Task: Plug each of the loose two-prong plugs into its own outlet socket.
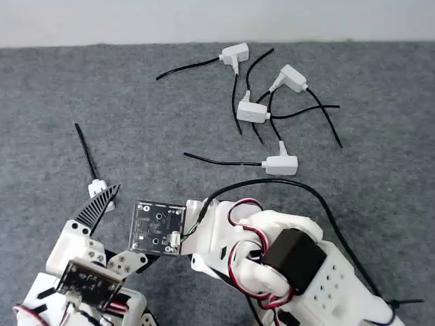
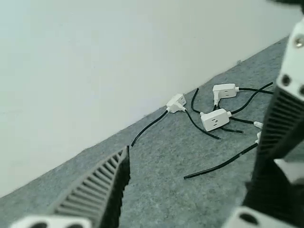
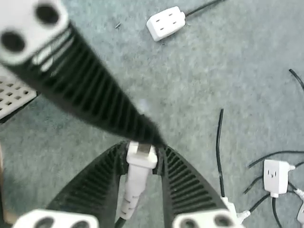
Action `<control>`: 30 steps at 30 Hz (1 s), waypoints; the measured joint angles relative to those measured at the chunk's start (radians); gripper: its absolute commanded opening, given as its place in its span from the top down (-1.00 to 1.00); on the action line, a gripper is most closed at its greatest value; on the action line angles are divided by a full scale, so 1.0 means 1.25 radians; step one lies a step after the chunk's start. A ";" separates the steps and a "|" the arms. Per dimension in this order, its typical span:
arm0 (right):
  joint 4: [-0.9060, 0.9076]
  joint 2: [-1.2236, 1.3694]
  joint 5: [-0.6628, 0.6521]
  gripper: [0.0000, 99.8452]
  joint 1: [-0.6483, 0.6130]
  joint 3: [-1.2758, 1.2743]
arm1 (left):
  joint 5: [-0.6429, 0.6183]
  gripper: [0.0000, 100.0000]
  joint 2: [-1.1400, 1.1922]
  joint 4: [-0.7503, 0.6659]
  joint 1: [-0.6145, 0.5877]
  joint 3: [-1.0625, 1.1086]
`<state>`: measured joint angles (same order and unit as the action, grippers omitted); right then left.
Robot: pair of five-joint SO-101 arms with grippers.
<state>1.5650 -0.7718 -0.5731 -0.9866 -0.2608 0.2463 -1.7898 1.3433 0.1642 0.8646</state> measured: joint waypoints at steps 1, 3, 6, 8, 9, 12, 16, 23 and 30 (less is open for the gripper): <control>-0.009 0.000 -0.001 0.98 -0.001 -0.001 | -0.001 0.23 0.000 0.005 0.004 -0.002; -0.018 0.000 -0.002 0.98 -0.001 -0.001 | 0.006 0.23 0.000 0.020 0.010 -0.020; -0.022 0.000 -0.002 0.98 -0.001 -0.001 | 0.007 0.23 0.000 0.039 0.010 -0.036; -0.023 0.000 -0.002 0.98 -0.001 -0.001 | 0.007 0.23 0.000 0.039 0.010 -0.034; -0.023 0.000 -0.002 0.98 -0.001 -0.001 | 0.007 0.23 0.000 0.039 0.010 -0.028; -0.023 0.000 -0.002 0.98 0.002 -0.001 | 0.004 0.23 0.000 0.016 0.012 0.011; -0.023 0.000 -0.001 0.98 0.005 -0.002 | 0.005 0.23 -0.001 -0.029 0.015 0.054; -0.023 0.001 -0.001 0.98 0.007 -0.004 | 0.004 0.23 -0.004 -0.054 0.016 0.081; -0.014 0.001 -0.001 0.98 0.007 -0.004 | 0.004 0.23 -0.007 -0.054 0.016 0.081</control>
<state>1.5482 -0.7702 -0.5746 -0.9774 -0.2654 0.2509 -1.7990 1.2758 0.1841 0.9659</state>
